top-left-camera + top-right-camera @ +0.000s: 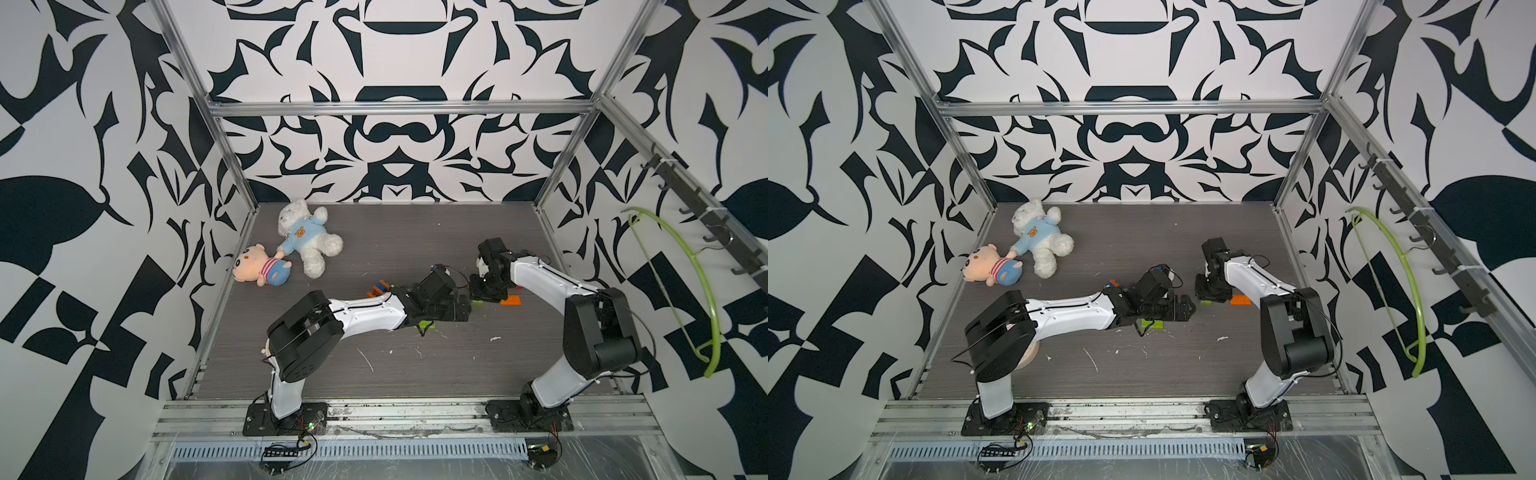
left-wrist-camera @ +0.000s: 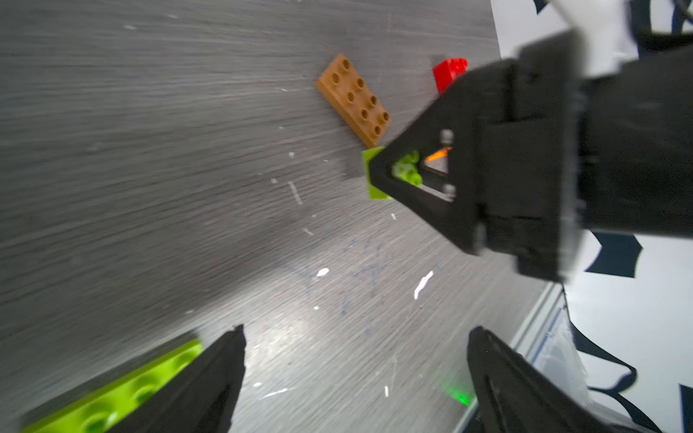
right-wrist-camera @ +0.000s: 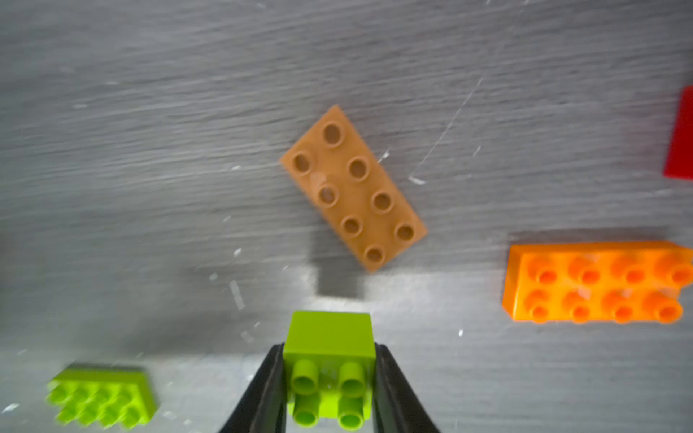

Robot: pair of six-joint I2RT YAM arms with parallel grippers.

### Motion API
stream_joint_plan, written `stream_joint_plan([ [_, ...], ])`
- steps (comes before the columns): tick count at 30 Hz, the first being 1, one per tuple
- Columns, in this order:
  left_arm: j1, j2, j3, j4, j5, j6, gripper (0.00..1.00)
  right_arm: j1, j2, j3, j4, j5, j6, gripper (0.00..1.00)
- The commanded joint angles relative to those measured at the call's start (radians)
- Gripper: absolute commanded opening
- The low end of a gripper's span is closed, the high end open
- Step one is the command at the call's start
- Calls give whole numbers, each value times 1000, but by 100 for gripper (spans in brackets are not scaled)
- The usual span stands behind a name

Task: Assemble the number 5 with lego
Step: Pick up the lego brick from the center of the board.

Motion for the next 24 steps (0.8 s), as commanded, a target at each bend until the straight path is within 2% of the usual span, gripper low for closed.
stream_joint_plan([
  [1, 1, -95, -71, -8, -97, -17, 99, 39, -57, -17, -28, -20, 42, 36],
  [8, 0, -272, -262, -4, -247, -72, 99, 191, -106, -13, -39, 14, 132, 36],
  [15, 1, -422, -401, -46, -390, -153, 99, 381, -67, 10, -15, 62, 255, 35],
  [24, 0, -533, -513, -71, -468, -235, 99, 506, 12, 38, 18, 105, 354, 35],
])
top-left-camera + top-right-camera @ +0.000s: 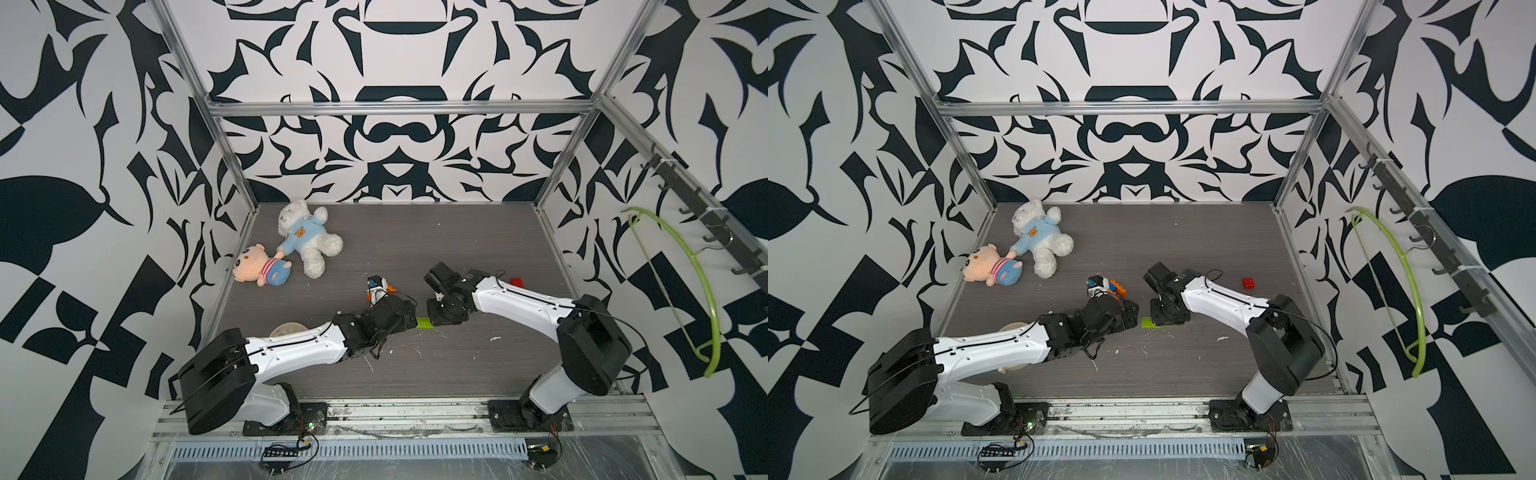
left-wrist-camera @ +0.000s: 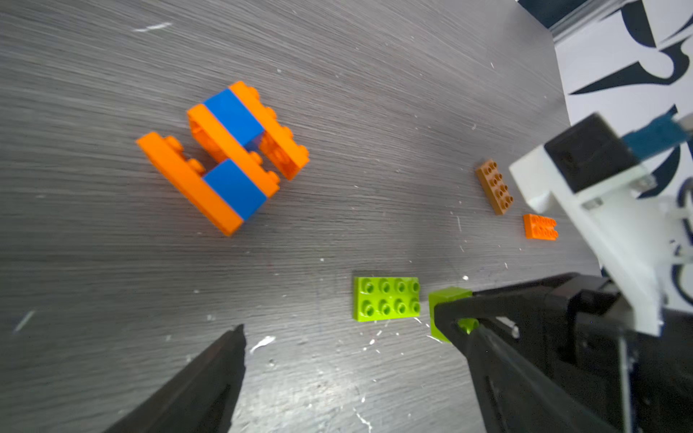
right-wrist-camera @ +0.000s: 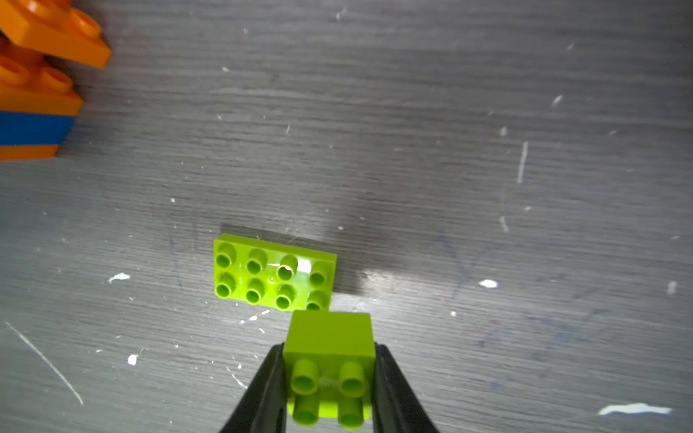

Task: Assemble the number 5 with lego
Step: Assemble the lego brick with the lego brick.

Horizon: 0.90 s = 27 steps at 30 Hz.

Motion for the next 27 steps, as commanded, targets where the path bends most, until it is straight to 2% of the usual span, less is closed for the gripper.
stream_joint_plan([
  [1, 1, -33, -27, -33, -59, -44, 99, 25, 13, 51, 11, 48, 57, 35],
  [10, 1, -50, -26, -52, -84, -50, 99, 42, 81, 99, 12, 47, 70, 35],
  [27, 1, -24, -3, -67, -82, -44, 99, 44, 142, 92, 31, 28, 81, 34],
])
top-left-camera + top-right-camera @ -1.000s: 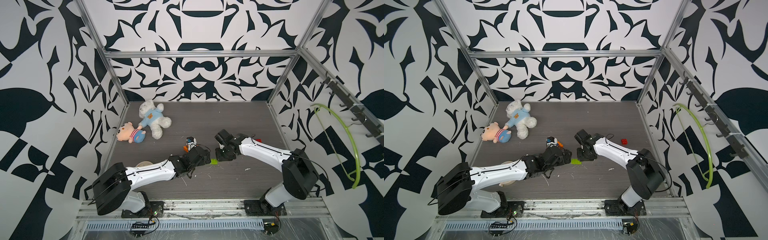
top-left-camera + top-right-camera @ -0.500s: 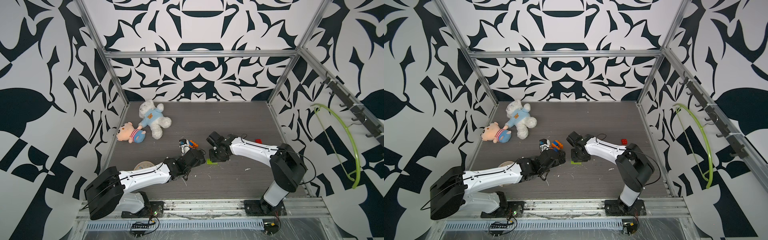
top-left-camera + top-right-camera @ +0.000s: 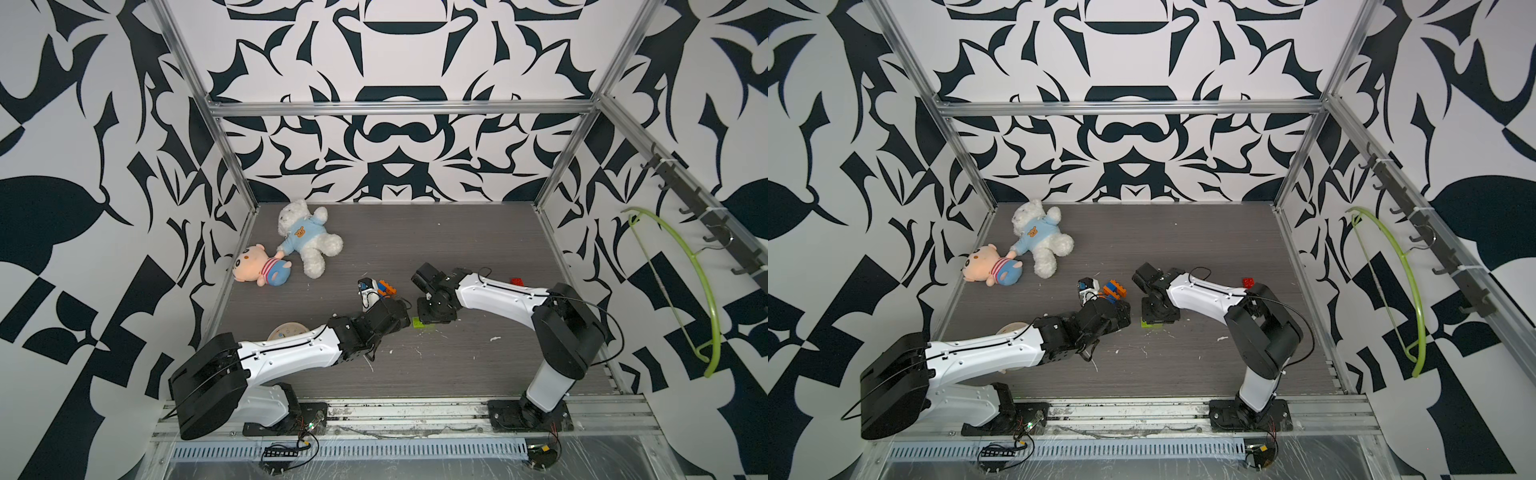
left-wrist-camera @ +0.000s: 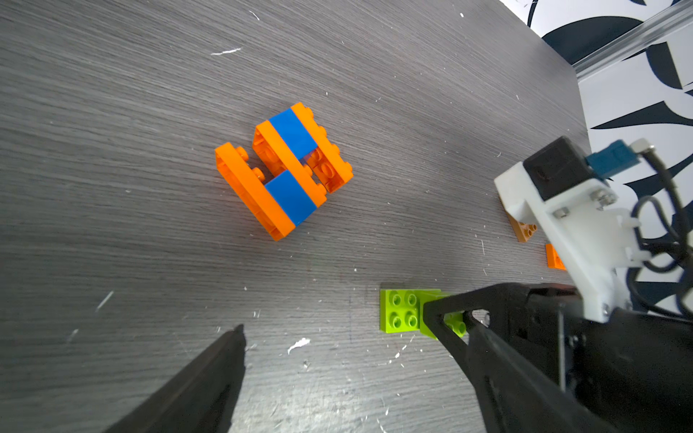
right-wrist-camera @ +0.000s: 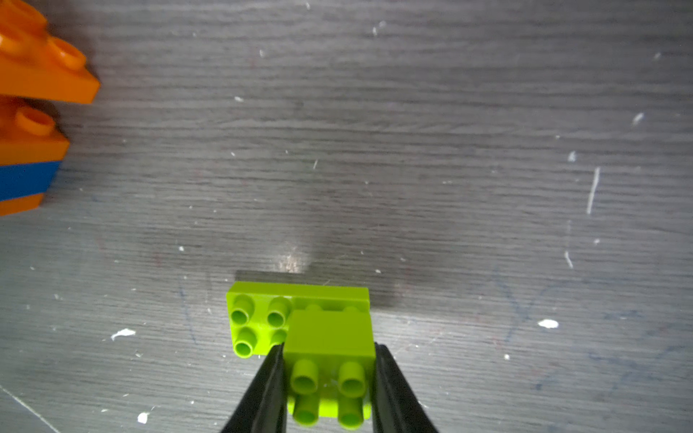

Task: Assemble the number 5 with lego
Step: Assemble the lego brick with the lego brick.

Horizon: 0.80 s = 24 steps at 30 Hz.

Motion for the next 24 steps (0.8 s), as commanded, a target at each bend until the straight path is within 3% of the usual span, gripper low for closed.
stream_joint_plan([
  [1, 1, 10, 21, -34, -10, 4, 99, 5, 26, 22, 1, 3, 6, 34],
  [24, 1, 30, 46, -52, -14, 7, 99, 8, 222, 20, -48, -5, -41, 34],
])
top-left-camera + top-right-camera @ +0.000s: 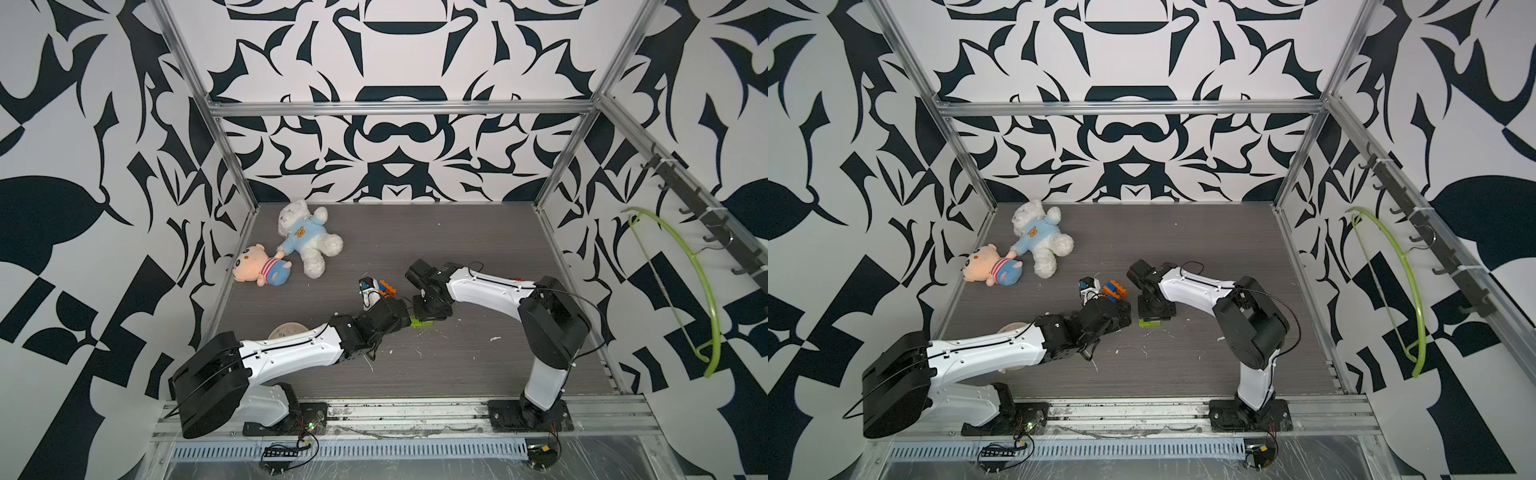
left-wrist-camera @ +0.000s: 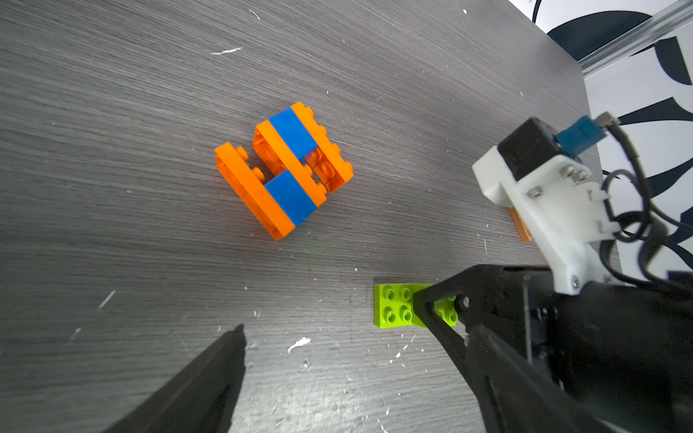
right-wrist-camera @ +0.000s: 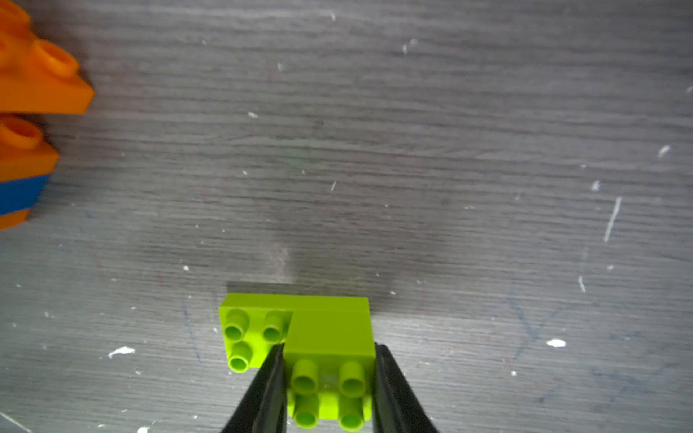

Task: Assemble the number 5 with lego
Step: Assemble the lego brick with the lego brick.

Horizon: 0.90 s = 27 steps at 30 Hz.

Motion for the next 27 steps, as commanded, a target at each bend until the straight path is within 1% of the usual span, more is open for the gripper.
stream_joint_plan([
  [1, 1, 18, 26, -30, -15, 5, 99, 7, 120, -78, 22, -5, -9, 34],
  [8, 1, 22, 37, -35, -16, 7, 99, 7, 87, -75, 49, -27, -3, 34],
  [18, 1, 21, 47, -43, -17, 20, 99, 7, -34, -43, 35, 4, 5, 48],
  [22, 1, 20, 42, -43, -17, 17, 99, 7, -76, -48, 28, 15, 6, 51],
  [27, 1, 21, 43, -41, -16, 17, 99, 7, -97, -46, 21, 18, 2, 51],
])
